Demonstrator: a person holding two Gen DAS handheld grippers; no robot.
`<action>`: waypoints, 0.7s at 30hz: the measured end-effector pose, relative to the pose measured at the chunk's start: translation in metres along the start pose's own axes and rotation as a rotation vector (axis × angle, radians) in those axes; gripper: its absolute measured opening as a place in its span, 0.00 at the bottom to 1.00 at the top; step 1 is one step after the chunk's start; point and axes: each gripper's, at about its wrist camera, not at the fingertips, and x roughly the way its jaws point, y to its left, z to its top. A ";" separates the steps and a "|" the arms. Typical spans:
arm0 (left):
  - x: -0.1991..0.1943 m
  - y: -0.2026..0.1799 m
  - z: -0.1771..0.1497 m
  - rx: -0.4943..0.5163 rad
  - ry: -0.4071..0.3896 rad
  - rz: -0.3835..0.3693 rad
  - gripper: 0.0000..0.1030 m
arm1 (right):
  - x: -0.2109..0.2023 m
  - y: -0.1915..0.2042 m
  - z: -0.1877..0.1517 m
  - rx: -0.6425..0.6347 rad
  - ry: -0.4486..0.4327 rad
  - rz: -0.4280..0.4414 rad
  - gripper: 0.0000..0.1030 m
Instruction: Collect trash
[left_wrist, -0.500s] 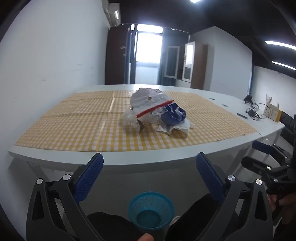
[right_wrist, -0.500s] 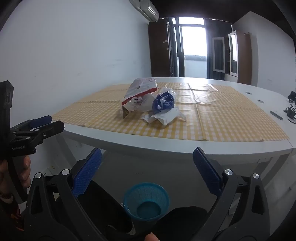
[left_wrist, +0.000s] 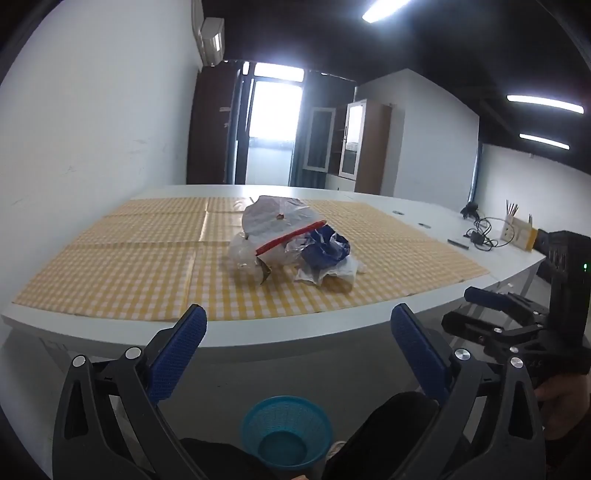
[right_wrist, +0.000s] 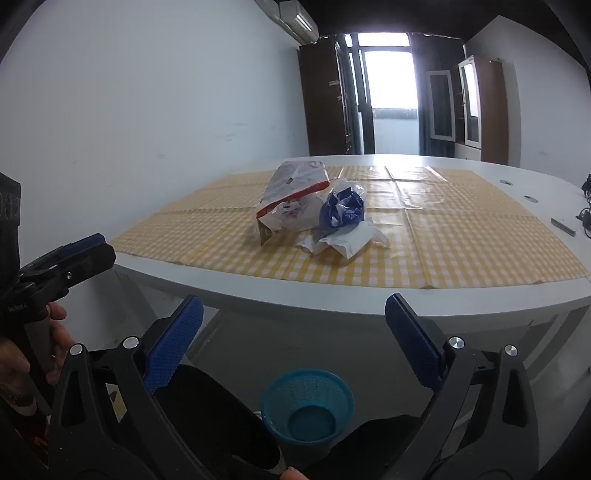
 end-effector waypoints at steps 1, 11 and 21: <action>0.001 0.000 0.000 0.003 0.000 0.003 0.94 | 0.000 -0.001 -0.001 0.006 -0.002 0.003 0.92; 0.012 -0.001 -0.006 -0.022 0.018 -0.020 0.94 | 0.005 -0.011 -0.004 0.023 0.009 0.001 0.92; 0.005 0.020 -0.002 -0.117 -0.012 0.033 0.94 | 0.006 -0.013 -0.007 0.027 0.022 0.005 0.92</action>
